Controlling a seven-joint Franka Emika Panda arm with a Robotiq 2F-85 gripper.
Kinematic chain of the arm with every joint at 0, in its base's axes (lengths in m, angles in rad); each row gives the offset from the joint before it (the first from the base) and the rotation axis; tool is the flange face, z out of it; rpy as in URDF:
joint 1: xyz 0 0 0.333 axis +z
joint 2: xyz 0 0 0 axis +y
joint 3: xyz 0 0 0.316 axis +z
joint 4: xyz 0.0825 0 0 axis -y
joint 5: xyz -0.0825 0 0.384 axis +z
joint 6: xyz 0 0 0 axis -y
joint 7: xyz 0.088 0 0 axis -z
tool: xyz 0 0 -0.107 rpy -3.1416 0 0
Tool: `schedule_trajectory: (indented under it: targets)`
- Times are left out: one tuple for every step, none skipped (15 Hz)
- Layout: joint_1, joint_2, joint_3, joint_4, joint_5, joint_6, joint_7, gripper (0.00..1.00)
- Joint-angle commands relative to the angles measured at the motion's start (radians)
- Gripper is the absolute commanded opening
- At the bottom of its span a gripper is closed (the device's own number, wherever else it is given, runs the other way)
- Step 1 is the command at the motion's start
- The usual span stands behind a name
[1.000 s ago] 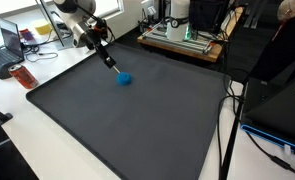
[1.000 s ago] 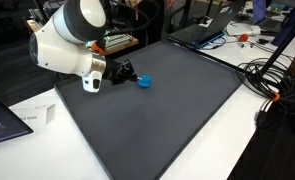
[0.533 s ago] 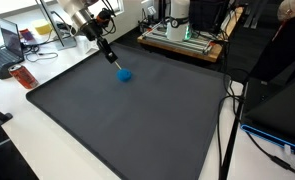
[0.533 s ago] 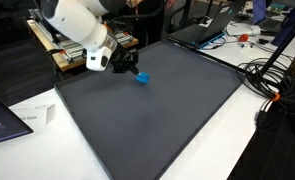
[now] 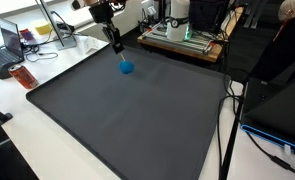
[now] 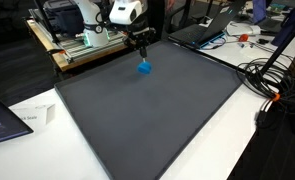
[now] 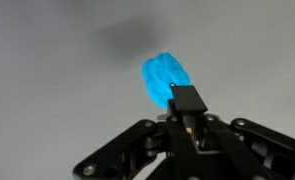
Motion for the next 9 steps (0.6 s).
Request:
schedule_trajectory:
  targets:
    - [0.046,-0.083,0.03,-0.027,-0.229,-0.008,0.275,0.03]
    - [0.058,-0.088,0.038,-0.018,-0.296,-0.017,0.354,0.03]
    - [0.066,-0.094,0.05,-0.011,-0.361,-0.027,0.435,0.03]
    - [0.073,-0.096,0.063,-0.002,-0.427,-0.041,0.513,0.03]
    - [0.078,-0.098,0.076,0.006,-0.467,-0.06,0.559,0.03]
    - [0.082,-0.1,0.09,0.014,-0.5,-0.082,0.594,0.03]
    - [0.084,-0.102,0.116,0.02,-0.453,-0.107,0.492,0.03]
    - [0.085,-0.108,0.136,0.015,-0.392,-0.093,0.396,0.03]
    - [0.09,-0.096,0.136,0.039,-0.477,-0.117,0.51,0.03]
